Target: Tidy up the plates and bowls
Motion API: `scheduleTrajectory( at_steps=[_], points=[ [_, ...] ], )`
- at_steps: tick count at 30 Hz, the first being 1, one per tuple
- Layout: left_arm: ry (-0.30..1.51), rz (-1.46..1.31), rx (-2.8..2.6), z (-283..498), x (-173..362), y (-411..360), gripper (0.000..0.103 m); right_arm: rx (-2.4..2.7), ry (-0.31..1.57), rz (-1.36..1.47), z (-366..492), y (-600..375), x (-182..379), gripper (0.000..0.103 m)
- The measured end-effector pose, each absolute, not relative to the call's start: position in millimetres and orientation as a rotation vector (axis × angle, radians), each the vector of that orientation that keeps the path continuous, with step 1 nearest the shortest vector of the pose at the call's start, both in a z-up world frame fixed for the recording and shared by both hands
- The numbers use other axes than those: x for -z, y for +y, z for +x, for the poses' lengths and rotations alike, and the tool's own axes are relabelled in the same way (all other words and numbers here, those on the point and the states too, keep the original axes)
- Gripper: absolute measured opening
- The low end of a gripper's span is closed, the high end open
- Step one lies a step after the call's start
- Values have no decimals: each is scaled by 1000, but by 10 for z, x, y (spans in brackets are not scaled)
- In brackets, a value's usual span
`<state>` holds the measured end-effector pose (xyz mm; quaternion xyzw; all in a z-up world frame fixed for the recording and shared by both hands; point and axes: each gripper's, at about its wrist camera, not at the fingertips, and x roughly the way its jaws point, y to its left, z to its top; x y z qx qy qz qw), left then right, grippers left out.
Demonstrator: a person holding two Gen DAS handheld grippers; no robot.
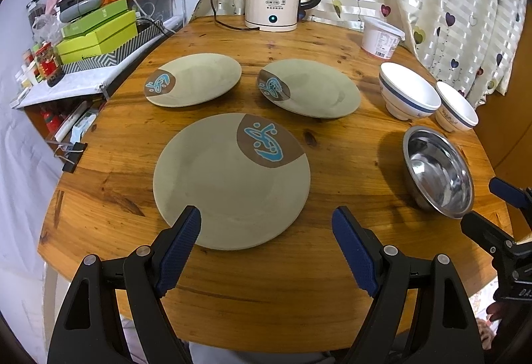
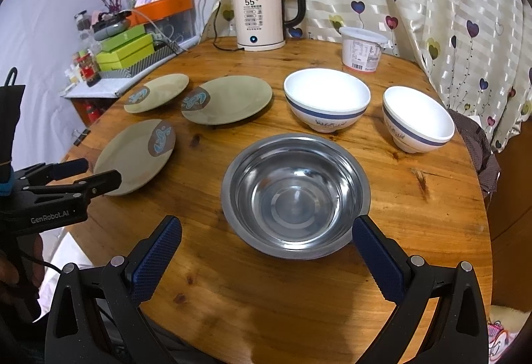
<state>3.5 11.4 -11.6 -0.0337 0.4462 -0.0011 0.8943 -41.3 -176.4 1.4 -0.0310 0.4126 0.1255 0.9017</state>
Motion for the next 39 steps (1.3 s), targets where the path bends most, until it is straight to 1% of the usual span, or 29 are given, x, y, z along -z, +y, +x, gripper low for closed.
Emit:
scheduleTrajectory(
  at_steps=[29, 39],
  points=[
    [936, -107, -2, 106, 175, 219, 81, -316, 881, -65, -308, -1610, -15, 103],
    [911, -118, -5, 133, 172, 285, 81, -331, 890, -80, -219, -1517, -20, 103]
  ],
)
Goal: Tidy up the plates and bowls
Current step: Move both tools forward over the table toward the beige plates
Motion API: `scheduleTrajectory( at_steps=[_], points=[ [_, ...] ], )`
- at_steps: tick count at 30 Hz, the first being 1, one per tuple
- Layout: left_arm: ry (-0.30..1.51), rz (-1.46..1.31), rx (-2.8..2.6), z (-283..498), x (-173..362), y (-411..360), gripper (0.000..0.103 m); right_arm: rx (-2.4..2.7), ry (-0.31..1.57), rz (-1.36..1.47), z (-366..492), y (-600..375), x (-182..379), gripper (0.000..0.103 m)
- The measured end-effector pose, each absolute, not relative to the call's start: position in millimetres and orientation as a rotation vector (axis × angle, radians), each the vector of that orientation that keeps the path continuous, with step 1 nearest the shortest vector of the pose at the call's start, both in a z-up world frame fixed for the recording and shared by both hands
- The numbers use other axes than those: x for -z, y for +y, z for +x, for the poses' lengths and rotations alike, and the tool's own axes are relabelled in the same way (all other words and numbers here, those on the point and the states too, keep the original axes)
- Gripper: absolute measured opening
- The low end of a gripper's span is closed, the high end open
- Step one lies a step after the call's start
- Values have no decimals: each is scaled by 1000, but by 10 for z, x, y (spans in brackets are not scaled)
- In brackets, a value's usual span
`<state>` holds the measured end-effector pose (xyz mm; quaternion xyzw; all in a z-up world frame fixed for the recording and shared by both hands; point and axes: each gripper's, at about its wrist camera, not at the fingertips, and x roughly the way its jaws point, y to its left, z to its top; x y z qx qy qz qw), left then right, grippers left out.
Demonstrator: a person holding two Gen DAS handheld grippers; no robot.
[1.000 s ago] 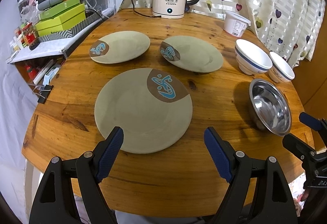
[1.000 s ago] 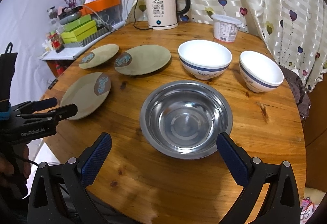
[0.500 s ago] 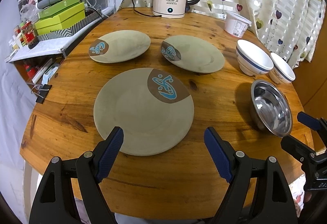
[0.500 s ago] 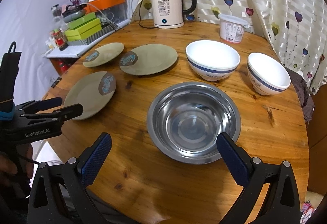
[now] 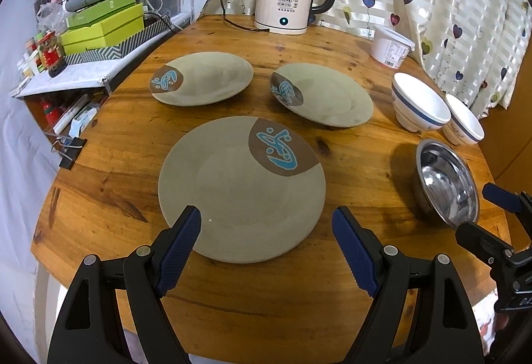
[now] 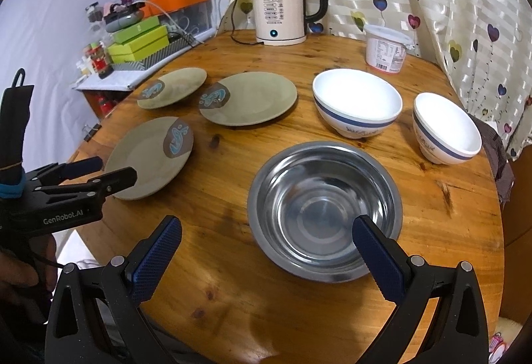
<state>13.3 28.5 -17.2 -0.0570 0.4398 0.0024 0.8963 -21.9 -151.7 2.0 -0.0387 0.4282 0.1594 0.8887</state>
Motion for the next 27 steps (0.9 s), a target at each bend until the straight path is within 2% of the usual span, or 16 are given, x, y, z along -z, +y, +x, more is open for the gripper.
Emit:
scheduleTrajectory(
  at_steps=[27],
  points=[
    [885, -183, -78, 416, 161, 816, 81, -439, 881, -135, 399, -902, -200, 103]
  ],
)
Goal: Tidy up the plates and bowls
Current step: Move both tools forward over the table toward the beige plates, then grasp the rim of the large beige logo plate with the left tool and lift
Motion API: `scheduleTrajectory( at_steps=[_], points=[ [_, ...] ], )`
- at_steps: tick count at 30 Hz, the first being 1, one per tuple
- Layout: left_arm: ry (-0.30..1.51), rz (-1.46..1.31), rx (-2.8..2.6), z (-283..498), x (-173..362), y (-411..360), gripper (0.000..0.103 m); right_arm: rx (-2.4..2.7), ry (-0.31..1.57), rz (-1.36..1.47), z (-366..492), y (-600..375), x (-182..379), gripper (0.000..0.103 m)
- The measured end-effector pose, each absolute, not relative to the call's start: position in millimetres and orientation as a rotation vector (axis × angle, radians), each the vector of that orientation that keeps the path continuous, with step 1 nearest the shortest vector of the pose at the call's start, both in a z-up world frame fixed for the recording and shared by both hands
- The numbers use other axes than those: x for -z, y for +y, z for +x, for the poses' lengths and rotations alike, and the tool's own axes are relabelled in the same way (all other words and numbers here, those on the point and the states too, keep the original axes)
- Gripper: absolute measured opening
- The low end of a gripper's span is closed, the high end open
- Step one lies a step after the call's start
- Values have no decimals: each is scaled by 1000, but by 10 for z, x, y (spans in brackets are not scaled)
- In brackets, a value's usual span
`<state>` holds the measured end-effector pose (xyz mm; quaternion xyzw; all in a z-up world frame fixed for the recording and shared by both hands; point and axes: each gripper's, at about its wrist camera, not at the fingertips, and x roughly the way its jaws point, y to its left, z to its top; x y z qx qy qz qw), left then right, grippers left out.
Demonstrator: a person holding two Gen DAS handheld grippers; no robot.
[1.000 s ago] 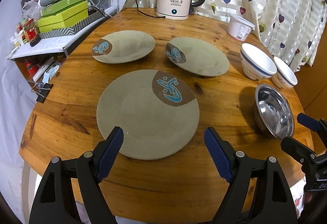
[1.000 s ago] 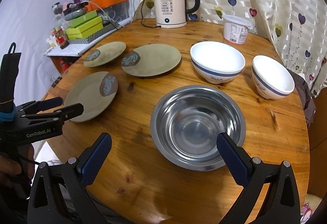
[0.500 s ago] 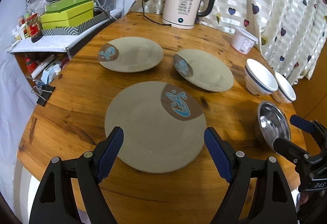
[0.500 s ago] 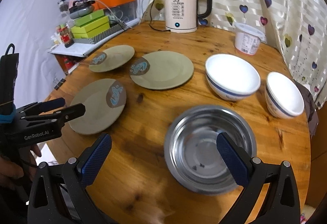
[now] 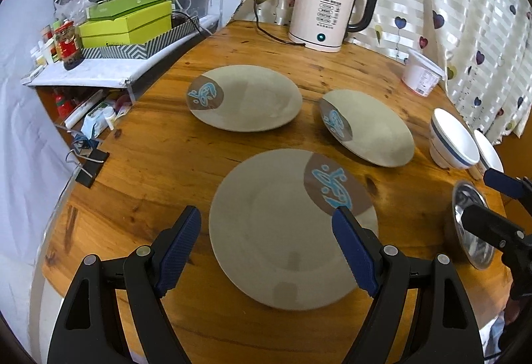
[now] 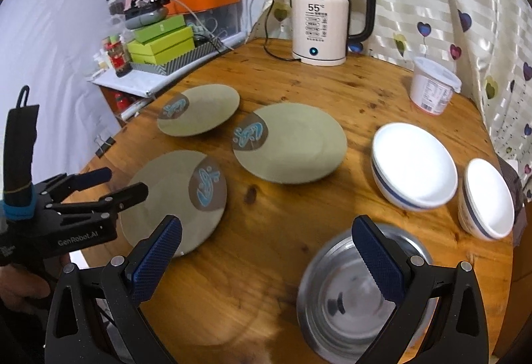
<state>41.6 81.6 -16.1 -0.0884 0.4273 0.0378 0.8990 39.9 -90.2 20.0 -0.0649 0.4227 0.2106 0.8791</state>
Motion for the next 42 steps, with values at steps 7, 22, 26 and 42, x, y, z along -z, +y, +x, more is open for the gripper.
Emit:
scheduleTrajectory(
  at_steps=[7, 22, 26, 42],
  points=[
    [874, -220, -82, 563, 154, 1051, 81, -472, 916, -136, 698, -719, -213, 100],
    [854, -239, -166, 1075, 211, 1633, 81, -558, 967, -179, 1494, -151, -186, 80],
    [855, -254, -173, 1203, 240, 1729, 77, -580, 994, -173, 1714, -30, -108, 73],
    [904, -280, -176, 1604, 475, 1891, 56, -624, 1095, -144, 2438, 328, 326, 51]
  ],
)
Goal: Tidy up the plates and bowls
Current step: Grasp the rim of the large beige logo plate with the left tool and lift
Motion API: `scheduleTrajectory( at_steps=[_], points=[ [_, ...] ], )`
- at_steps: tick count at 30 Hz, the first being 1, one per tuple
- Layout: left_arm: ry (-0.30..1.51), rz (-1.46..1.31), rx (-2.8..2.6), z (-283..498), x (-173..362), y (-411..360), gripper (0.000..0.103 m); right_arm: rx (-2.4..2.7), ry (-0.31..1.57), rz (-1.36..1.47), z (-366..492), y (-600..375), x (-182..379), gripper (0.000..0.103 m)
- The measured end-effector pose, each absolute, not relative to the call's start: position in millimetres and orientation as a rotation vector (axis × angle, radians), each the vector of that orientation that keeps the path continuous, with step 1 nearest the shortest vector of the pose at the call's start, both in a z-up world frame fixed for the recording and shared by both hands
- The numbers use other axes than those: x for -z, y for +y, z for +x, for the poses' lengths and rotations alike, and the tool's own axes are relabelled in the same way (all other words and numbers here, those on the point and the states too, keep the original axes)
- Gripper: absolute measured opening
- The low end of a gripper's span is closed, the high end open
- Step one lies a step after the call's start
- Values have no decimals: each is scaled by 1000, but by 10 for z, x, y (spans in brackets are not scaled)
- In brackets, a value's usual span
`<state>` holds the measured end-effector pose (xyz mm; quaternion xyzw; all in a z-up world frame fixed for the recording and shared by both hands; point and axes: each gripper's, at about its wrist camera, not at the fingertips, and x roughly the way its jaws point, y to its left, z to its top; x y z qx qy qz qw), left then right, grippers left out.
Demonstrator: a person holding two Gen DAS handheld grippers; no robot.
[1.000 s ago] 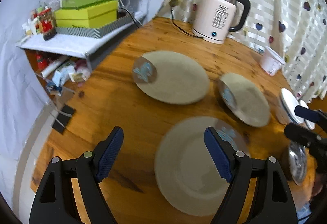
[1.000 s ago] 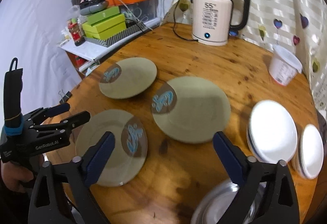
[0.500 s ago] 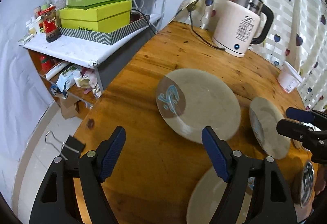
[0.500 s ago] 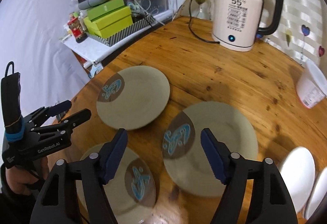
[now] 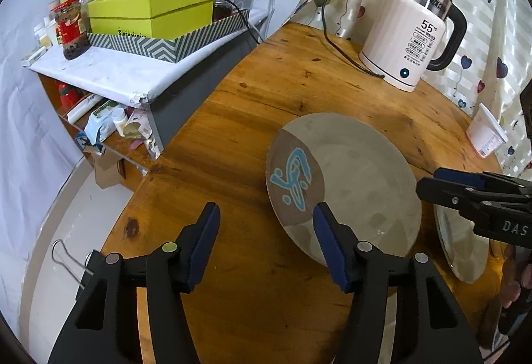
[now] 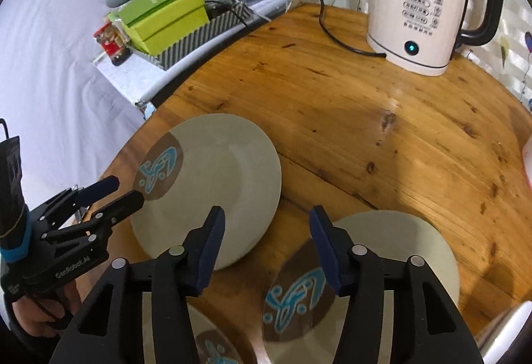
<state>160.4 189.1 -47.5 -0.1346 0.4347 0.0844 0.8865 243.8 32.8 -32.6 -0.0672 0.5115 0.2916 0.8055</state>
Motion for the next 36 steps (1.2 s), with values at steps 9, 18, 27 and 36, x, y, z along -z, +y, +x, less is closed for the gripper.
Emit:
scheduleTrajectory(
  at_steps=[9, 18, 27, 36],
  points=[
    [913, -273, -150, 1729, 500, 1866, 42, -644, 1122, -143, 2549, 435, 437, 35],
    [918, -265, -127, 1781, 518, 1813, 35, -652, 1138, -127, 2582, 453, 498, 26],
    [918, -258, -129, 1785, 509, 1799, 33, -648, 1135, -119, 2591, 470, 499, 25],
    [891, -251, -134, 1684, 338, 1807, 33, -651, 1122, -125, 2514, 475, 387, 23]
  ],
)
